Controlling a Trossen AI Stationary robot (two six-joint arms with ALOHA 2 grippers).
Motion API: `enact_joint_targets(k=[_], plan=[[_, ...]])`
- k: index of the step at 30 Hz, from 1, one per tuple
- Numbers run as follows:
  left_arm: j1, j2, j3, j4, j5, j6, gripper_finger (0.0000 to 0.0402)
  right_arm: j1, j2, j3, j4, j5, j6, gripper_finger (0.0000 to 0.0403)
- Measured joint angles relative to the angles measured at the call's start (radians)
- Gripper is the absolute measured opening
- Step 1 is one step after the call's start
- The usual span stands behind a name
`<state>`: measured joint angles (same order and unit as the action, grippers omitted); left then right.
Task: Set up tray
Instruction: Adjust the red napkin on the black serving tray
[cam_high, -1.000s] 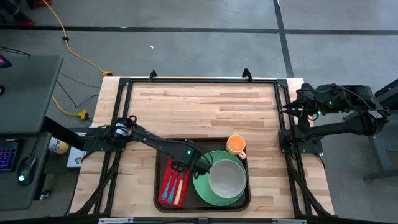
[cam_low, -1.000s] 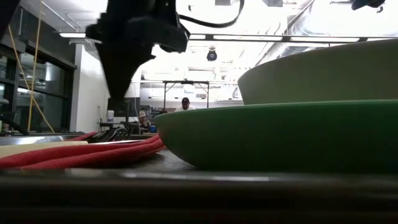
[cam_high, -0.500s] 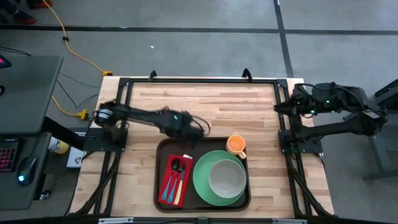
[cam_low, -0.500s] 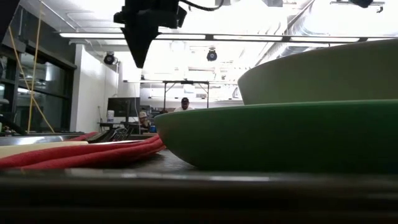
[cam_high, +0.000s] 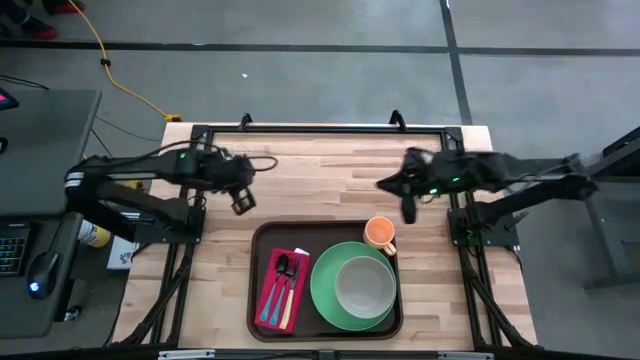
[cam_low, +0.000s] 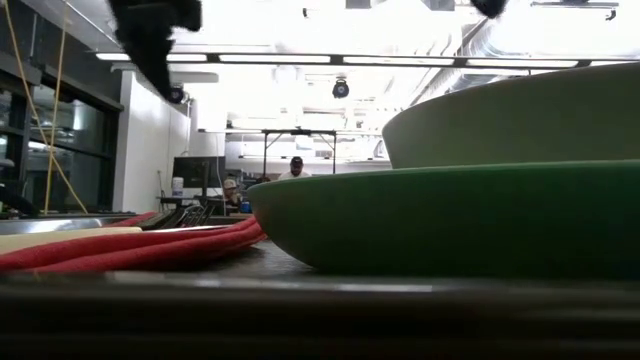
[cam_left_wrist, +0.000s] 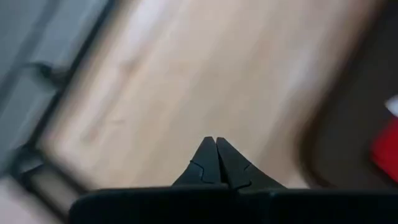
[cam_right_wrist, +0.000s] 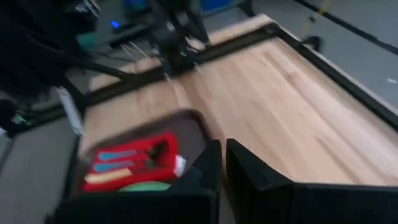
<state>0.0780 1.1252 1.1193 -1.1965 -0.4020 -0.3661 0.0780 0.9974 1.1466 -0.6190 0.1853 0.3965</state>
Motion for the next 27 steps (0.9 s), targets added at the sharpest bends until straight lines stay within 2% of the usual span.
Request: enact_joint_targets(k=[4, 8, 11, 15, 18, 21, 24, 27], plan=[[0.0, -0.134, -0.195, 0.1, 0.201, 0.101, 0.0008, 0.066, 0.132, 0.009, 0.172, 0.0, 0.025, 0.0], [0.0, -0.178, -0.327, 0.171, 0.426, 0.216, 0.0008, 0.146, 0.28, 0.067, 0.163, 0.01, 0.047, 0.0], [-0.005, -0.179, -0.397, 0.289, 0.53, 0.304, 0.0008, 0.196, 0.39, 0.12, 0.125, 0.069, 0.084, 0.0], [-0.05, -0.136, -0.434, 0.428, 0.564, 0.431, 0.0008, 0.224, 0.505, 0.198, -0.007, 0.171, 0.208, 0.0], [-0.102, -0.106, -0.436, 0.504, 0.635, 0.527, 0.0008, 0.229, 0.559, 0.241, -0.123, 0.214, 0.319, 0.0], [-0.149, -0.068, -0.436, 0.513, 0.669, 0.575, 0.0008, 0.231, 0.574, 0.267, -0.214, 0.255, 0.423, 0.0], [-0.211, -0.034, -0.436, 0.541, 0.657, 0.615, 0.0008, 0.231, 0.566, 0.268, -0.328, 0.304, 0.561, 0.0], [-0.268, 0.011, -0.435, 0.641, 0.615, 0.648, 0.0008, 0.224, 0.547, 0.268, -0.468, 0.333, 0.688, 0.0]])
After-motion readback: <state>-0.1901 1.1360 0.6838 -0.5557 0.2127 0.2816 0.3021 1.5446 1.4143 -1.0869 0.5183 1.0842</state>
